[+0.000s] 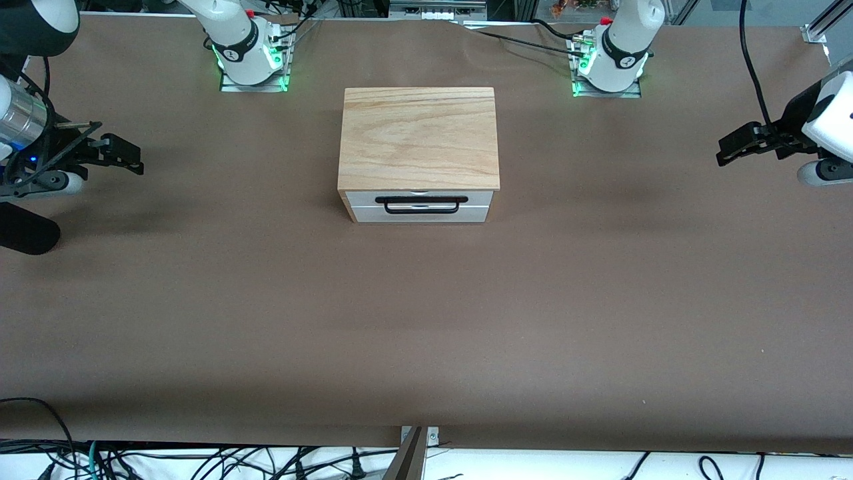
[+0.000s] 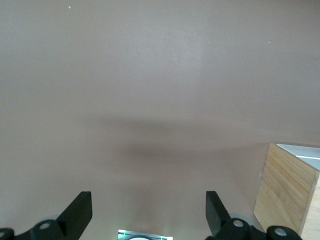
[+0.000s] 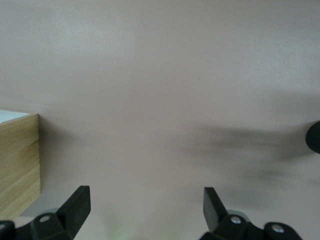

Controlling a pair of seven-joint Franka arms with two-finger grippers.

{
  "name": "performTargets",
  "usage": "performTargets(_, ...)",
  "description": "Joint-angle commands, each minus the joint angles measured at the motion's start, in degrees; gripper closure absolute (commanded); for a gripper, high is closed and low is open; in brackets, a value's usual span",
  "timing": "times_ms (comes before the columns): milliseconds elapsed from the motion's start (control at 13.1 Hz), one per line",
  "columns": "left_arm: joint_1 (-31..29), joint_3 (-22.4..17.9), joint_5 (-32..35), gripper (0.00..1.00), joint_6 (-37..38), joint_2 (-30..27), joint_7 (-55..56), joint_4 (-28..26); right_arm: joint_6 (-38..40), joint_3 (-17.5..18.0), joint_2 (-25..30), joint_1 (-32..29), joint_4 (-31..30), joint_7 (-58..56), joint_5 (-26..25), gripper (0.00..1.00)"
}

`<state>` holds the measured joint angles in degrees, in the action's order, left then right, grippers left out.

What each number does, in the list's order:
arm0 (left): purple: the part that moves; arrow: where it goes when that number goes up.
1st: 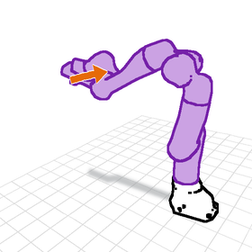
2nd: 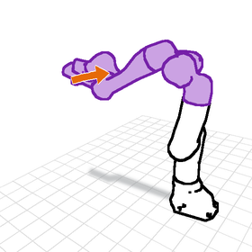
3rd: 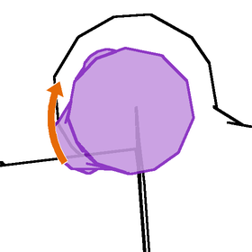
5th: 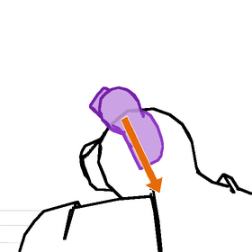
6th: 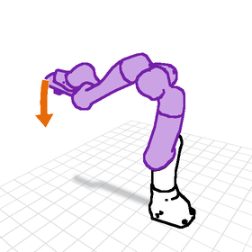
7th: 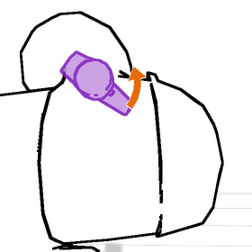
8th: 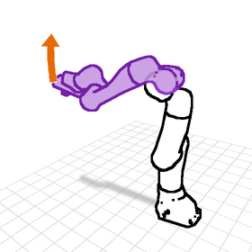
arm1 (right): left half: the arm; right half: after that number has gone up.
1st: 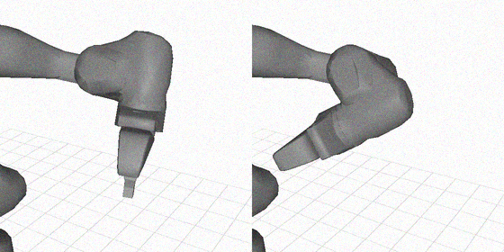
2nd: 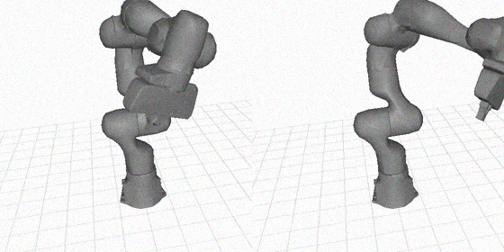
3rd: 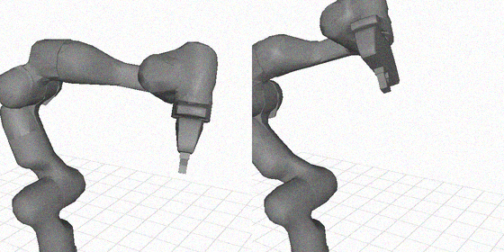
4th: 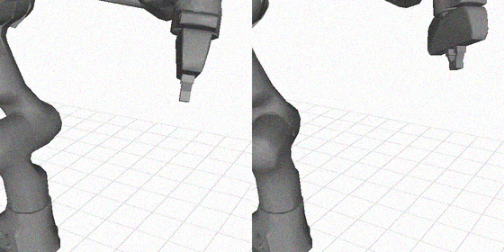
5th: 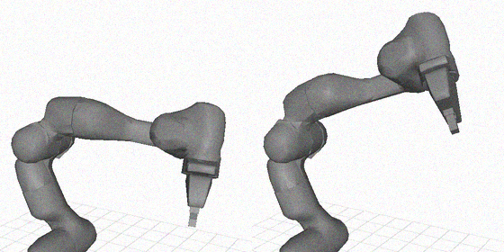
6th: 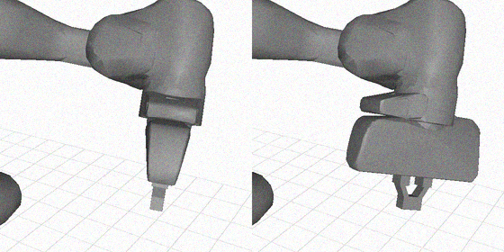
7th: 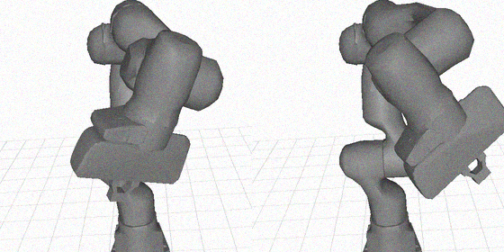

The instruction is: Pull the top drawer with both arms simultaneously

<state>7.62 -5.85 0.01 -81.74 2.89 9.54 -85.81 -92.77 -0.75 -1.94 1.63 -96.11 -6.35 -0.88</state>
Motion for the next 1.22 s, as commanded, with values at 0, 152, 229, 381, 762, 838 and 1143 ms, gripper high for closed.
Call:
performTargets(0, -0.76, 0.58, -0.8, 0.0, 0.0, -0.95, 0.04, -0.59, 0.93, 0.31, -0.43, -0.04, 1.45, 0.64, 0.62, 0.0)
performTargets(152, -0.76, 0.49, -0.88, 0.0, -0.09, -0.78, 0.13, -0.5, 0.93, 0.31, -0.43, -0.04, 1.36, 0.64, 0.53, 0.0)
performTargets(229, -0.67, 0.49, -0.8, 0.0, -0.18, -0.69, 0.13, -0.5, 0.93, 0.31, -0.43, -0.04, 1.36, 0.64, 0.62, 0.0)
performTargets(381, -0.67, 0.49, -0.88, 0.0, -0.35, -0.6, 0.39, -0.33, 0.93, 0.31, -0.43, -0.04, 1.45, 0.64, 0.53, 0.0)
performTargets(762, -0.5, 0.49, -0.62, 0.0, -0.35, -0.08, 0.48, -0.24, 0.93, 0.31, -0.43, -0.04, 1.45, 0.64, 0.62, 0.0)
performTargets(838, -0.5, 0.49, -0.71, 0.0, -0.35, 0.19, 0.48, -0.24, 0.93, 0.31, -0.43, -0.04, 1.45, 0.64, 0.62, 0.0)
performTargets(1143, -0.41, 0.49, -0.8, 0.0, -3.94, 1.5, 0.04, -0.33, 0.93, 0.31, -0.52, -0.04, 1.45, 0.64, 0.71, 0.0)
